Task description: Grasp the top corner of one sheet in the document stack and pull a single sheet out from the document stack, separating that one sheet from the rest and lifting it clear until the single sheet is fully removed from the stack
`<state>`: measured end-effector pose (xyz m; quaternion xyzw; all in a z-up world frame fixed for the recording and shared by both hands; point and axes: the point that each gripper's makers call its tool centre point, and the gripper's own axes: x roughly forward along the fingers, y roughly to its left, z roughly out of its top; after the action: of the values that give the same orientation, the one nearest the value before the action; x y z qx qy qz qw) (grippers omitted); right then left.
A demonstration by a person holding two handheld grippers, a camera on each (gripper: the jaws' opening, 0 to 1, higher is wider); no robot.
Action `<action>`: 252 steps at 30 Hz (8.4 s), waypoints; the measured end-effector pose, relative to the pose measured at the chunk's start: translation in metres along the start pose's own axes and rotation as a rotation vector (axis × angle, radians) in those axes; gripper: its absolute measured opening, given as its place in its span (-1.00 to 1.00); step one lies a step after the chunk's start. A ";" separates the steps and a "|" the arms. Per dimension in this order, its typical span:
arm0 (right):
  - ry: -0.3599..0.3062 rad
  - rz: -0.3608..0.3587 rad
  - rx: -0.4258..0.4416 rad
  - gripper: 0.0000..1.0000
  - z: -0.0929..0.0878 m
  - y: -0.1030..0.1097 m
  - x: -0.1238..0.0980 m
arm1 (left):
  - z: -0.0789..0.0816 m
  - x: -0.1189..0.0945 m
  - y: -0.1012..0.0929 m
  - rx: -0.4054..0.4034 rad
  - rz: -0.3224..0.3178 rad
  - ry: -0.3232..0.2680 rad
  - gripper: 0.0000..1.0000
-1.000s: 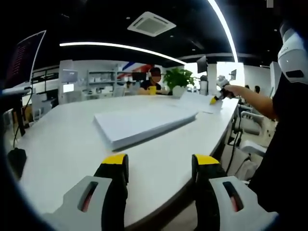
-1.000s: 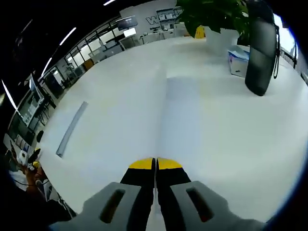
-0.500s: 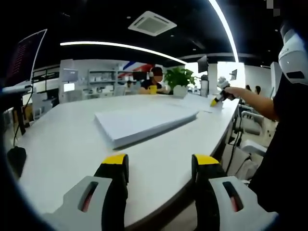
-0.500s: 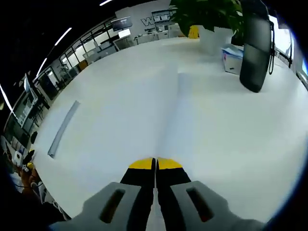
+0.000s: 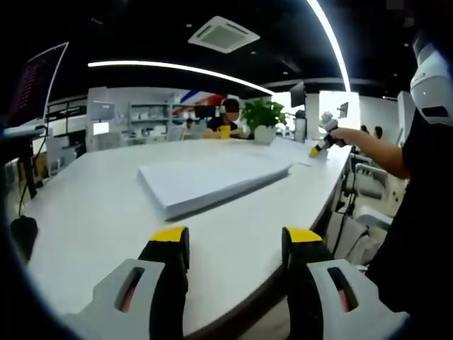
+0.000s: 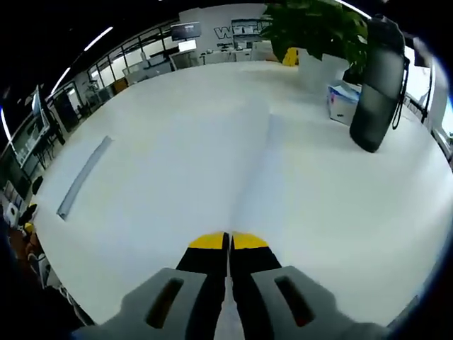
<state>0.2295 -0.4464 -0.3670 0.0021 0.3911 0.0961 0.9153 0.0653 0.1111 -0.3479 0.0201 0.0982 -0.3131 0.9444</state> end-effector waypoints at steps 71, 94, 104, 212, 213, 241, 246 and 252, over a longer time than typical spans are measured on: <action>-0.890 0.354 -0.438 0.24 -0.003 0.311 -0.052 | 0.005 -0.014 0.000 0.019 0.022 0.004 0.04; -0.913 0.416 -0.488 0.19 -0.011 0.339 -0.054 | 0.009 -0.012 0.001 0.026 0.018 0.005 0.04; -0.948 0.423 -0.492 0.15 -0.010 0.340 -0.058 | 0.018 -0.008 0.003 0.070 0.014 0.022 0.04; -1.010 0.586 -0.394 0.03 -0.008 0.341 -0.083 | 0.018 0.120 -0.010 0.638 -0.405 0.297 -0.48; -1.011 0.586 -0.394 0.03 -0.008 0.340 -0.083 | 0.018 0.119 -0.009 0.638 -0.405 0.296 -0.49; -1.016 0.588 -0.400 0.01 -0.009 0.341 -0.084 | 0.019 0.112 -0.015 0.702 -0.409 0.257 -0.69; -1.015 0.586 -0.399 0.00 -0.008 0.342 -0.083 | 0.019 0.113 -0.014 0.700 -0.409 0.252 -0.69; -1.014 0.588 -0.397 0.00 -0.008 0.343 -0.084 | 0.018 0.113 -0.012 0.682 -0.409 0.261 -0.65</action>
<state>0.1076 -0.1255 -0.2857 -0.0152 -0.1350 0.4021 0.9055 0.1500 0.0331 -0.3520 0.3511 0.1097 -0.5037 0.7817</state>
